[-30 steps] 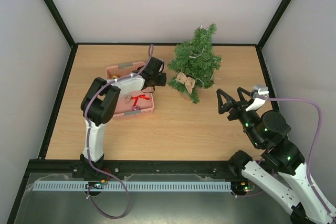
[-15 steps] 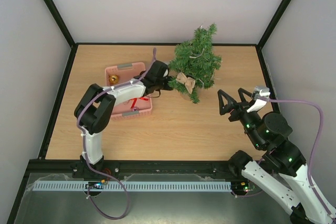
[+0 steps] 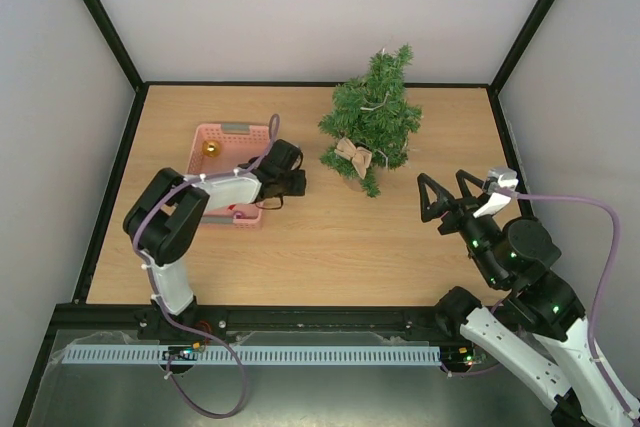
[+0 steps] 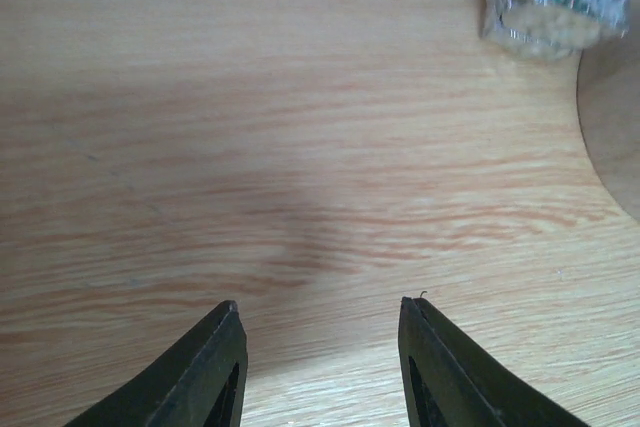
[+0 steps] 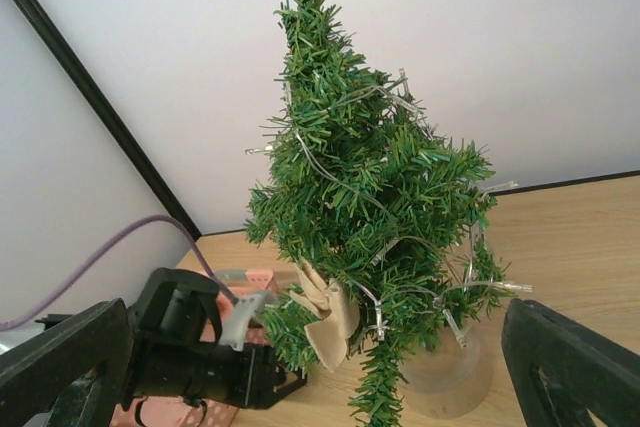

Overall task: Decorate the small christmas tree
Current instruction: Pick up the decoration item from the center of the board.

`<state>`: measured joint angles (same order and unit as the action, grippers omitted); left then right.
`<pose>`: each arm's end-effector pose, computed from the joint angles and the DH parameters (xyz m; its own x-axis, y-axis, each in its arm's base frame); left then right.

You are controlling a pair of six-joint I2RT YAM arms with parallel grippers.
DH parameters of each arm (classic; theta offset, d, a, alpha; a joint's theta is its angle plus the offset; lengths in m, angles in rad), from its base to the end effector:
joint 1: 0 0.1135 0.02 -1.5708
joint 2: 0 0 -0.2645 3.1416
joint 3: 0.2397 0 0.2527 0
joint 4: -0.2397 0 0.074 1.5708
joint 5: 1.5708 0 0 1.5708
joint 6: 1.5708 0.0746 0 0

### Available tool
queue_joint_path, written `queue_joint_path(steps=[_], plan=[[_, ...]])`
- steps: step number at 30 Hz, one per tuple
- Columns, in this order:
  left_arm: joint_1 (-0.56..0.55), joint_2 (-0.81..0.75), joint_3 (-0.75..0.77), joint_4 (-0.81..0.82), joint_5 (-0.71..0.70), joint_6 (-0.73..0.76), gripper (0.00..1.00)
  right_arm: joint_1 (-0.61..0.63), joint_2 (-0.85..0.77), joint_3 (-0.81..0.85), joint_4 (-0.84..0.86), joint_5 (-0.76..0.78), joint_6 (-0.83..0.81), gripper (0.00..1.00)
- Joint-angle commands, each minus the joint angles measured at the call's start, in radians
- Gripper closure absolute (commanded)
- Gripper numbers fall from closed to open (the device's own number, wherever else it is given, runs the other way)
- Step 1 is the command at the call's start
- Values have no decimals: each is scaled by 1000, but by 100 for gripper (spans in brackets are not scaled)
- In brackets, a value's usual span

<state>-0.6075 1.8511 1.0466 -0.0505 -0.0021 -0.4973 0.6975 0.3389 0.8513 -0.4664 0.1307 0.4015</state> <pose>0.3319 -0.2306 0.1203 -0.8163 -0.0135 -0.5775 0.2051 0.9278 -0.3117 0.0851 0.0586 0.3809 -0.1774 0.3569 -0.9172 -0.5081 0.7649 0.3959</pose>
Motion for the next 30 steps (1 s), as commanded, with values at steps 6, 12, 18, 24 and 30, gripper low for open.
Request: queue_joint_path(steps=[6,12,18,24,30], plan=[[1,-66,-8,257,30,121,47,-3,-5,-1,-1,2,-8,0],[1,24,61,363,95,144,45,-3,9,31,-30,16,-21,0],[1,112,76,520,114,130,45,-3,8,47,-37,29,-23,0],[1,213,137,549,139,95,45,-3,16,50,-33,20,-11,0],[2,271,158,604,170,77,40,-3,23,52,-27,27,-8,0]])
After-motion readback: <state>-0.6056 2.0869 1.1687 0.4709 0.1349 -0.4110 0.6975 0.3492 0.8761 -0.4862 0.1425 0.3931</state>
